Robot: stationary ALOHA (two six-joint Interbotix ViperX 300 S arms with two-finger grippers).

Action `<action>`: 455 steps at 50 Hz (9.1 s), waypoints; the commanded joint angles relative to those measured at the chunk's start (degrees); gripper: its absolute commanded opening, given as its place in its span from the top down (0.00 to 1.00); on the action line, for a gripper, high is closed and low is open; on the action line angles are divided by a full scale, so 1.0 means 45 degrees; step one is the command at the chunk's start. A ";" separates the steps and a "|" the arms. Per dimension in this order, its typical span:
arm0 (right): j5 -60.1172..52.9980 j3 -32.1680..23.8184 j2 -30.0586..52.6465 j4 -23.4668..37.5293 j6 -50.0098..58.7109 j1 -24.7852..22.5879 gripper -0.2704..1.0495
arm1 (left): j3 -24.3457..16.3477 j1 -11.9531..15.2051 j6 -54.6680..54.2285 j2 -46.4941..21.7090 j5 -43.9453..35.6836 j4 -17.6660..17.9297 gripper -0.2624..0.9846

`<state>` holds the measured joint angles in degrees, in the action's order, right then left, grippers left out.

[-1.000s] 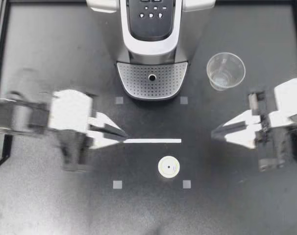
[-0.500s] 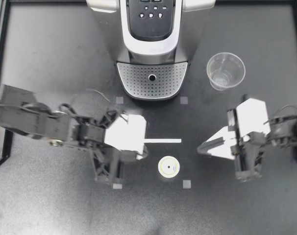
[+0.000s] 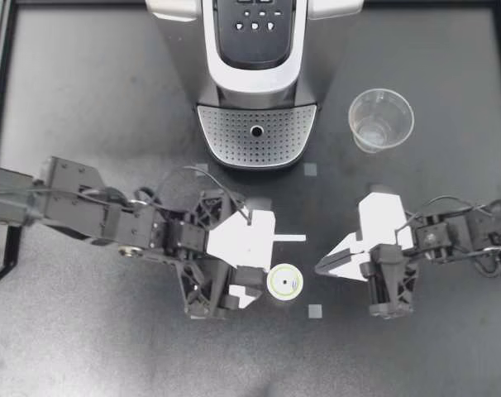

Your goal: Place the coffee capsule inside the capsule container, then place the cup onto the center of the cup tray, then push the 'Hot Water' and 'Travel Mug' buttons.

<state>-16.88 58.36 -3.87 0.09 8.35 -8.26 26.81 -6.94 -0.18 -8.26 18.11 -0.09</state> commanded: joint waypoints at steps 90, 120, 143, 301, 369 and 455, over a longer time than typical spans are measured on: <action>0.0078 -0.1289 0.1523 0.0020 -0.0059 -0.0488 0.76 | -0.1035 -0.0078 0.0117 -0.1875 -0.1602 -0.0195 0.15; 0.0117 -0.1113 0.0645 0.0020 0.0020 -0.0488 0.76 | -0.0762 -0.0078 0.0410 -0.1465 -0.2168 -0.0176 0.43; -0.1973 -0.0098 -0.3242 -0.0762 0.0469 0.1660 0.76 | 0.1250 -0.0078 -0.0254 0.0449 -0.2305 0.0039 0.43; -0.6621 -0.5039 -0.0957 -0.0664 0.0586 0.8672 0.76 | 0.2734 -0.0098 -0.0781 0.2266 -0.3945 0.0020 0.43; -0.6328 -0.0938 -0.7188 -0.0117 0.0801 0.6836 0.76 | -0.3496 0.0313 0.0566 0.4512 0.5762 -1.0840 0.43; -0.6328 -0.0645 -0.7227 -0.0137 0.0801 0.6836 0.76 | -0.2695 0.1191 -0.1191 0.3867 0.5430 -1.2480 0.23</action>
<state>-45.09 56.07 -36.04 -0.35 12.04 22.76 15.21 -2.11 -4.92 8.17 42.36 -55.46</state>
